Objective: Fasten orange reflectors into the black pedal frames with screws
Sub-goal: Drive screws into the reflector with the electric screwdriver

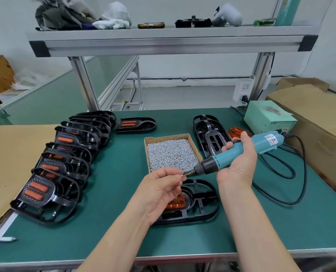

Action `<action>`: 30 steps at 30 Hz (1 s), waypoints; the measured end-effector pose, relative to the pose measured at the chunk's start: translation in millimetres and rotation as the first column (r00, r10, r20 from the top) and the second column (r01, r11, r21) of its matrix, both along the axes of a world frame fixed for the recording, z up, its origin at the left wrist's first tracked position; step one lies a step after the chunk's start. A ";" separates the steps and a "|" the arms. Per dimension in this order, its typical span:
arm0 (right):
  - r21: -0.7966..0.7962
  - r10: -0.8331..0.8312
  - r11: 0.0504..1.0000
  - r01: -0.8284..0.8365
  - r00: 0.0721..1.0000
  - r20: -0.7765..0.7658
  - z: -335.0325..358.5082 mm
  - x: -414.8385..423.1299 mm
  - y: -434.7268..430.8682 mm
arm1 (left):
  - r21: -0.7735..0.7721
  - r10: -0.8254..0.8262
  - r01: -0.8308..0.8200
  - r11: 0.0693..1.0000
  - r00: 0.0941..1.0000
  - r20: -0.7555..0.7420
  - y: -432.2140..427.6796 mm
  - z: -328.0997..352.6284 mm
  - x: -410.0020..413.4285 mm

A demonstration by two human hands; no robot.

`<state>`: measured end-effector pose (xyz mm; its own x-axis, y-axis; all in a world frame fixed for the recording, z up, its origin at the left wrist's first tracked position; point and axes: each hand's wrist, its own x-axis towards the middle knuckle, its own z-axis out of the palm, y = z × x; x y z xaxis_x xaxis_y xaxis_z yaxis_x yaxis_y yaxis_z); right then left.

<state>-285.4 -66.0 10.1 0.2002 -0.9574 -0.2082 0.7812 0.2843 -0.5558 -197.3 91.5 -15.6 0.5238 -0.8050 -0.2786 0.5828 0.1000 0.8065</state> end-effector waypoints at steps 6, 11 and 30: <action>-0.007 -0.001 1.000 0.001 1.000 -0.006 4.4 -2.1 4.7 | 0.007 0.000 0.000 1.000 1.000 0.001 4.1 -0.3 1.1; -0.015 -0.003 1.000 0.003 1.000 -0.009 5.5 -3.2 7.4 | -0.001 0.000 0.000 1.000 1.000 0.021 7.4 2.1 -1.8; -0.028 -0.054 0.998 0.051 0.995 -0.084 5.7 -0.2 16.6 | 0.015 0.217 -0.233 0.972 0.926 0.309 8.1 -13.8 -23.1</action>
<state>-285.6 -49.4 15.8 0.1323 -0.9714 -0.1971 0.7448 0.2286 -0.6270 -220.4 99.6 -29.4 0.7554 -0.6450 -0.1153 0.2770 0.1548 0.9483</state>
